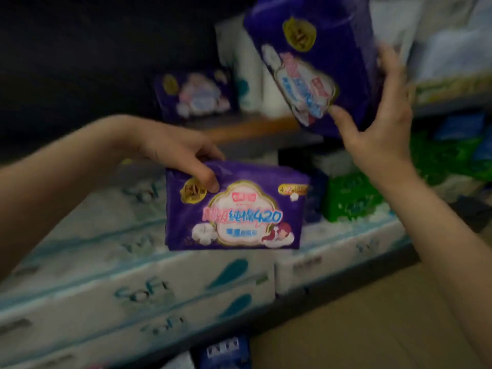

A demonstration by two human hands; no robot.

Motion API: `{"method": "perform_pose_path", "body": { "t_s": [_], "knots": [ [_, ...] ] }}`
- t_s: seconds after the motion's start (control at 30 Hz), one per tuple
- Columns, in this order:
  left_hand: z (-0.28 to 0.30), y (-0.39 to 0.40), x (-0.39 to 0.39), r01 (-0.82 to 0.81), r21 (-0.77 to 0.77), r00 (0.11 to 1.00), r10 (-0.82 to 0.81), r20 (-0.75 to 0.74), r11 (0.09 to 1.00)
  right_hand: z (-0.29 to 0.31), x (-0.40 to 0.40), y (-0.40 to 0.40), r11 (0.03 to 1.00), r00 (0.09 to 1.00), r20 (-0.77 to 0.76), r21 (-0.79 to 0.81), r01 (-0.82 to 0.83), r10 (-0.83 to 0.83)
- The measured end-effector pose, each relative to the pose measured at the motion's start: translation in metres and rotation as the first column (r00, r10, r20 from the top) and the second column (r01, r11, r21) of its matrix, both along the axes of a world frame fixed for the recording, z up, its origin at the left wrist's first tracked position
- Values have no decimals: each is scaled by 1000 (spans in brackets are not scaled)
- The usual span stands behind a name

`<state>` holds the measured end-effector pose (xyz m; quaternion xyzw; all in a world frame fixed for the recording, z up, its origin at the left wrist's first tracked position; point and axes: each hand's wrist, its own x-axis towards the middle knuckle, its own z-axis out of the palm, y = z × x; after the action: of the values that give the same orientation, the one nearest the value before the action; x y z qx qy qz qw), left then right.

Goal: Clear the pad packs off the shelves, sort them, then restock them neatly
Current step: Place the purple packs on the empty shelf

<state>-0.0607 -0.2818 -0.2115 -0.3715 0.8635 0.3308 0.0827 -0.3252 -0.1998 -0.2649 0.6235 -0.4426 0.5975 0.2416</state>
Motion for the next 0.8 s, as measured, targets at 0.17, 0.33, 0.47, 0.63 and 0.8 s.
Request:
{"method": "perform_pose_path", "body": {
  "t_s": [0.17, 0.33, 0.47, 0.63, 0.8],
  "knots": [
    [81, 17, 50, -94, -195, 990, 71, -121, 976, 78, 34, -26, 997, 991, -101, 12, -82, 83],
    [117, 14, 106, -241, -330, 961, 178, -211, 913, 125, 70, -99, 914, 878, -434, 406, -9, 201],
    [109, -11, 138, -384, -368, 921, 321, -220, 847, 82, 107, -170, 631, 767, -636, 631, 451, 89],
    [110, -40, 142, -478, -336, 876, 411, -252, 812, 65, 111, -200, 650, 811, -583, 635, 417, 48],
    [100, -66, 115, -474, -369, 879, 403, -256, 800, 68, 110, -218, 634, 814, -580, 643, 429, 37]
  ]
}}
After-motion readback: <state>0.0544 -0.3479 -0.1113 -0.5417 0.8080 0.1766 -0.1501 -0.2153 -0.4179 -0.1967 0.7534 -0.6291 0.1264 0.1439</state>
